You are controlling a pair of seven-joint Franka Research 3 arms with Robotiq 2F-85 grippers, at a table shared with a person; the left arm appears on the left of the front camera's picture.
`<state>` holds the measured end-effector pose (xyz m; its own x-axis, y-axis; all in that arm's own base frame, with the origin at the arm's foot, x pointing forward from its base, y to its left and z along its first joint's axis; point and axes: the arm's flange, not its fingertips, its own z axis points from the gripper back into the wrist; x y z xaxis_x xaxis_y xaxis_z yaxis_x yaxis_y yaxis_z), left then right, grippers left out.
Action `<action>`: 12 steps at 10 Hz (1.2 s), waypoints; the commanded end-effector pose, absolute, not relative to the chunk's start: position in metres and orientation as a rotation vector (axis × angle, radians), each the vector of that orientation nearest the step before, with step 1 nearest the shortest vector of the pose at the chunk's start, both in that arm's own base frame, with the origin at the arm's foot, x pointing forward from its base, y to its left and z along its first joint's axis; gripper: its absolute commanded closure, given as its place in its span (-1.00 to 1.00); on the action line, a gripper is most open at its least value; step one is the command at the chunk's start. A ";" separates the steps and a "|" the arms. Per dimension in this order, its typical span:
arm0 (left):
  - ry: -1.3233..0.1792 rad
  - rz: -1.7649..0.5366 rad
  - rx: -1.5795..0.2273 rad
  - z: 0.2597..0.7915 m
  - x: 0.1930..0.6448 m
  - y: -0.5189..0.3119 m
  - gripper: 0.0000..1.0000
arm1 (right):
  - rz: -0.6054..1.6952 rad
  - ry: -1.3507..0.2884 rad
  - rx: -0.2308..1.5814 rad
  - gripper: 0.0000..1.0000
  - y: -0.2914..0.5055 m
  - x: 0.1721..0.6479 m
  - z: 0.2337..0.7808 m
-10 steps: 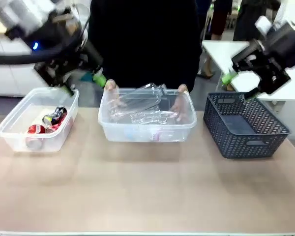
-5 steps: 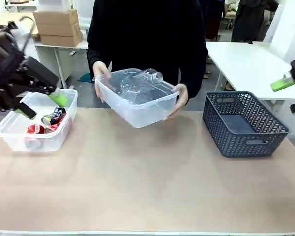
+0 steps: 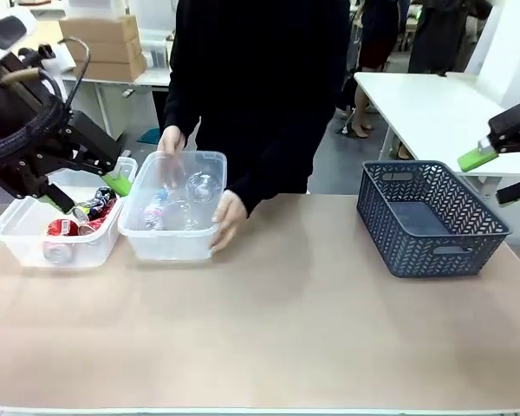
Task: Sort the waste into each basket.
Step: Release the Organizing box you were holding.
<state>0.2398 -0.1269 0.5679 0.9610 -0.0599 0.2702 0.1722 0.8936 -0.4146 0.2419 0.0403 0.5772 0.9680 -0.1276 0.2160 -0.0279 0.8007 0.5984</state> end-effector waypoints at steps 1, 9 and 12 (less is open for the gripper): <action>-0.264 -0.124 -0.472 0.570 0.243 -0.126 -1.00 | -0.037 -0.267 0.665 -1.00 0.037 0.246 0.580; -0.264 -0.124 -0.472 0.570 0.243 -0.126 -1.00 | -0.037 -0.267 0.665 -1.00 0.037 0.246 0.580; -0.264 -0.124 -0.472 0.570 0.243 -0.126 -1.00 | -0.037 -0.267 0.665 -1.00 0.037 0.246 0.580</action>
<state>0.2402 -0.1261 0.5700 0.9601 -0.0559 0.2742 0.1706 0.8937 -0.4150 0.2420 0.0399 0.5786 0.9674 -0.1285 0.2185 -0.0290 0.8002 0.5990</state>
